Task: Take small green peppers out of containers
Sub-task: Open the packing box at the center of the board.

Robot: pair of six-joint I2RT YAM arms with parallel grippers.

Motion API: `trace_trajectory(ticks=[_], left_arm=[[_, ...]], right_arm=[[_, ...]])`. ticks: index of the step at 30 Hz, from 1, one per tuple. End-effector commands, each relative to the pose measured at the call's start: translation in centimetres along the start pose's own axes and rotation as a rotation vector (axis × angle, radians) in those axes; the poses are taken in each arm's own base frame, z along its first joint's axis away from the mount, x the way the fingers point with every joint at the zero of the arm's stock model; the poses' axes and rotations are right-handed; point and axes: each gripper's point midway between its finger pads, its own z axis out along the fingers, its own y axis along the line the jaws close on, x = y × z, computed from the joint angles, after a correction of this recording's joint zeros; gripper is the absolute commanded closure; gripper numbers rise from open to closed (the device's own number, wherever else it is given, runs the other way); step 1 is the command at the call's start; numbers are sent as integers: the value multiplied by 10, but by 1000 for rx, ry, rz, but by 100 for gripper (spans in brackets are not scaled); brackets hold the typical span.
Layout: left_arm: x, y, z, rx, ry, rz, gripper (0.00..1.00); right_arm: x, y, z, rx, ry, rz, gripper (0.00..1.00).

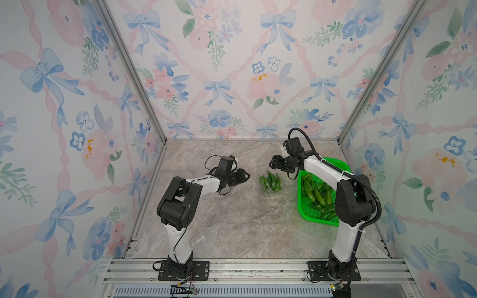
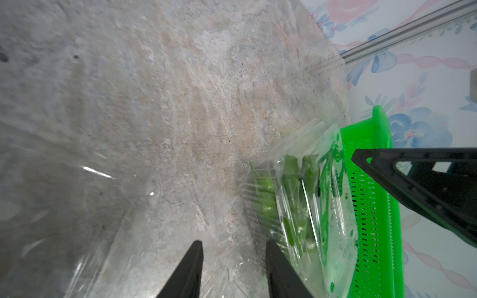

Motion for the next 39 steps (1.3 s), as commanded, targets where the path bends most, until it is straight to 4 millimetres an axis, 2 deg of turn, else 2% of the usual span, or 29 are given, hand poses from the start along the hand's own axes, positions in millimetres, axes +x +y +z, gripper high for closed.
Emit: trace_trajectory(ticks=[1, 6, 19, 31, 39], left_arm=[[5, -12, 10, 46, 18, 8, 57], [14, -23, 21, 68, 42, 16, 57], [21, -23, 29, 79, 54, -1, 57], [19, -28, 31, 117, 50, -25, 57], [20, -28, 40, 131, 56, -40, 57]], right_arm=[[-3, -1, 5, -14, 2, -7, 23], [0, -2, 9, -20, 2, 3, 23], [7, -2, 10, -51, 7, 20, 24], [15, 10, 14, -108, 30, 17, 24], [23, 20, 21, -132, 66, -6, 26]])
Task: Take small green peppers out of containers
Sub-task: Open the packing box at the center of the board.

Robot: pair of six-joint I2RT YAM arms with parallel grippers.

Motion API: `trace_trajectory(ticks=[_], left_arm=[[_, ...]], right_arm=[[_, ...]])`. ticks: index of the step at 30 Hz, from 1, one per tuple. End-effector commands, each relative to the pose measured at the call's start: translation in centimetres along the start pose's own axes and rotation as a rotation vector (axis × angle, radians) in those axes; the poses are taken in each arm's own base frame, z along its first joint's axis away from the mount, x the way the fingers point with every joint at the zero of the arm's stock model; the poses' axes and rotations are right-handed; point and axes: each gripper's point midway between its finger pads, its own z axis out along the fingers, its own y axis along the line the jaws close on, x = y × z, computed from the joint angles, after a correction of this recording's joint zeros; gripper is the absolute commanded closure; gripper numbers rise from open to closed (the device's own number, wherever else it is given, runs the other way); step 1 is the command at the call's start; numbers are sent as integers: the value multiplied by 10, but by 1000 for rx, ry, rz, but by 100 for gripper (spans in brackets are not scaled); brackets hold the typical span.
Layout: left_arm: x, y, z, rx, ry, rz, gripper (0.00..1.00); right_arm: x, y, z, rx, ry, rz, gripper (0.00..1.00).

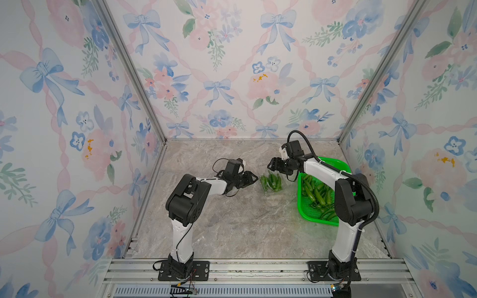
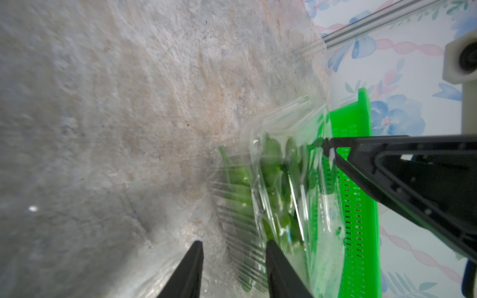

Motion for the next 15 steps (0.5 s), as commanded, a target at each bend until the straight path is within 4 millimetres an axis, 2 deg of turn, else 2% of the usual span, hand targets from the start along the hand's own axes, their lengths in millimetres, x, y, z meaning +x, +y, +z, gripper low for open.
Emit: trace_trajectory(ticks=[1, 9, 15], left_arm=[[-3, -7, 8, 33, 3, -2, 57], [-8, -12, 7, 41, -15, -5, 57], [-10, -15, 18, 43, -16, -13, 63]], right_arm=[[12, 11, 10, -41, 51, -12, 27], [16, 17, 15, -68, 70, -8, 30], [24, 23, 19, -85, 102, -22, 31]])
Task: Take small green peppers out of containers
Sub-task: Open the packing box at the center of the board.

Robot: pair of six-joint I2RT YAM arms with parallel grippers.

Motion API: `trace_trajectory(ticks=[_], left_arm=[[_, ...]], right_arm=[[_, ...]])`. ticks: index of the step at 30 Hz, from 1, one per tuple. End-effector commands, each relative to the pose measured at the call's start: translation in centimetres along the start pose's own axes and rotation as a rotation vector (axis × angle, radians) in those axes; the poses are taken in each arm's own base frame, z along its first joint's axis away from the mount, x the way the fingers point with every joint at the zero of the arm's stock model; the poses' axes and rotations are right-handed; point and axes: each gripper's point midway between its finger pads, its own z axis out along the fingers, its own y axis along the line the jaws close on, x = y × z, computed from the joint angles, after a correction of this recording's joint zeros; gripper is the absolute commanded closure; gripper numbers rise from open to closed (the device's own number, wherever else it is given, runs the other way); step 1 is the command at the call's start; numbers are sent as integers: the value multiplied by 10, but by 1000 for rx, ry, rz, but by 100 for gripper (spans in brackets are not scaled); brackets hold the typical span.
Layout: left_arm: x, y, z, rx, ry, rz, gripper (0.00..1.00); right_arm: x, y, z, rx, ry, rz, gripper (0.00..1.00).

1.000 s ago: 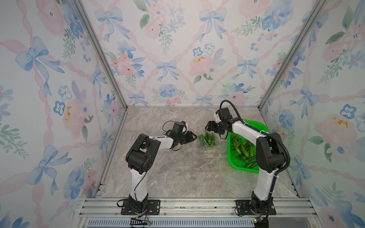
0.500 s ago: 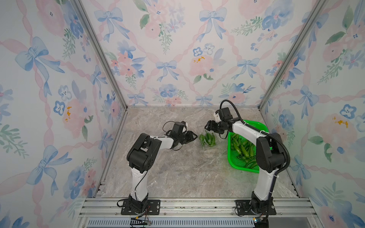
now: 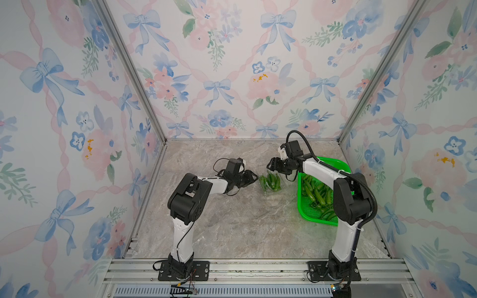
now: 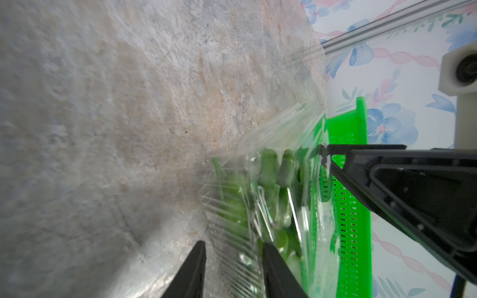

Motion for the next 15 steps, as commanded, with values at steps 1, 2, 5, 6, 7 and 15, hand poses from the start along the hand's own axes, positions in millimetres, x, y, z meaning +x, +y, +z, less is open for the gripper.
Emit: trace_trajectory(ticks=[1, 2, 5, 6, 7, 15], left_arm=[[-3, -15, 13, 35, -9, 17, 65], [-5, -17, 13, 36, -13, 18, 67], [-5, -17, 14, 24, -17, 17, 75], [-5, -15, 12, 16, -19, 17, 78], [-5, -14, 11, 9, -23, 17, 80], [-8, -12, -1, -31, -45, 24, 87]], right_arm=[[26, 18, 13, -65, 99, -13, 31], [26, 18, 12, -61, 95, -15, 31], [22, 14, 7, -46, 83, -15, 29], [22, 10, 5, -23, 82, -23, 28], [20, 5, 2, -1, 79, -30, 27], [-13, -30, -56, 260, -57, -130, 24]])
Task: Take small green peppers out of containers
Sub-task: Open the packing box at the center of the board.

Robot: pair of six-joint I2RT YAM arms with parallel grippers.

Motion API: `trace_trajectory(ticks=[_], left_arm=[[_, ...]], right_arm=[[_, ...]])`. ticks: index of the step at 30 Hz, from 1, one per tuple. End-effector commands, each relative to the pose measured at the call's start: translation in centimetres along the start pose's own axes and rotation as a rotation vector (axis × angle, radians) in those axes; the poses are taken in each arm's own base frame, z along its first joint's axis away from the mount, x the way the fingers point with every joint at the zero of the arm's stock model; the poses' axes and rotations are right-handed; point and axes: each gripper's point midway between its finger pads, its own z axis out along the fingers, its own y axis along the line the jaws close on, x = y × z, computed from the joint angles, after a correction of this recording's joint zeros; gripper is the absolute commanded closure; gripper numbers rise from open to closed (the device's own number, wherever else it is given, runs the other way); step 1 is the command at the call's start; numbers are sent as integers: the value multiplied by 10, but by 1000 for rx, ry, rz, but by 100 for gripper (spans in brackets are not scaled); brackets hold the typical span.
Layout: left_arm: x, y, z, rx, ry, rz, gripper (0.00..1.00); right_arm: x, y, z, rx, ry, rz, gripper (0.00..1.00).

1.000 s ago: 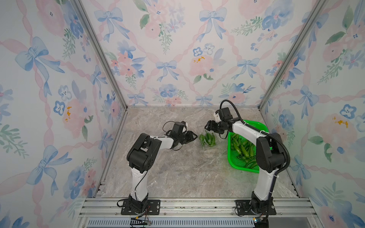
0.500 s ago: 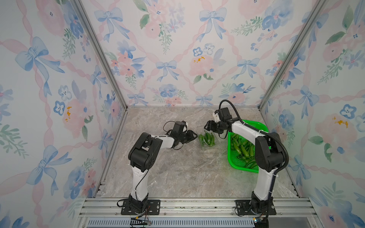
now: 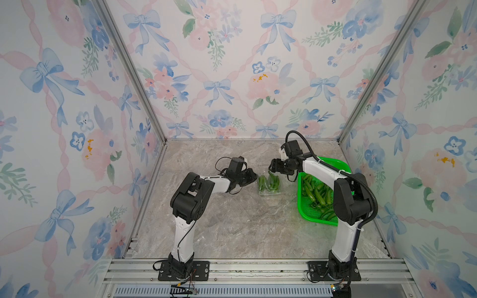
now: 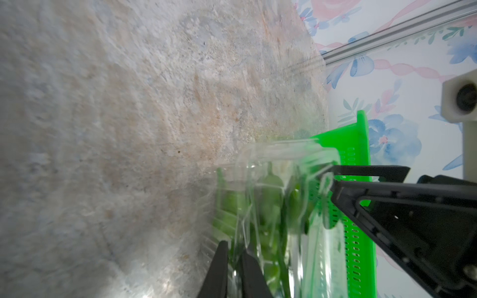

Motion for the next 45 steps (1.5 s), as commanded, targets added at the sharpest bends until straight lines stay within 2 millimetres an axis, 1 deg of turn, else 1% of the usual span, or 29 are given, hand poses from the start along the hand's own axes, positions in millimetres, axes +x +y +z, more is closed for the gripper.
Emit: trace_trajectory(ticks=[1, 4, 6, 10, 12, 15, 21, 24, 27, 29, 34, 39, 42, 45], left_arm=[[-2, -7, -8, -14, -13, 25, 87], [0, -5, -9, -20, -13, 23, 88], [0, -5, -10, -24, -15, 22, 88], [-1, -6, -15, -31, -29, 17, 88], [-1, -7, -17, -30, -33, 16, 87], [0, -9, -17, -26, -30, 14, 87], [4, -7, -16, -29, -20, 10, 87], [5, -7, -16, -28, -18, 11, 87], [6, -6, -15, -28, -12, 10, 87], [8, -4, -13, -29, -4, 8, 88], [7, -5, -12, -24, -1, 9, 88], [8, -3, -11, -23, 5, 6, 88], [10, -2, -10, -26, 10, 4, 88], [10, -1, -9, -25, 11, 5, 88]], right_arm=[[-15, -10, -48, 106, -80, -69, 24], [-10, -1, -64, 129, -111, -124, 24], [-2, 8, -71, 150, -119, -176, 24], [21, 31, -74, 147, -75, -243, 27], [36, 48, -71, 145, -49, -294, 28], [52, 66, -63, 147, -37, -331, 30], [75, 87, -42, 154, -13, -356, 32], [85, 91, -32, 186, 2, -374, 33], [90, 96, -23, 189, 5, -378, 33], [92, 96, -18, 198, 8, -373, 33], [94, 89, -8, 237, 3, -357, 35], [95, 77, -1, 301, -4, -354, 40], [100, 77, 8, 300, 5, -348, 41], [102, 76, 11, 302, 7, -341, 42]])
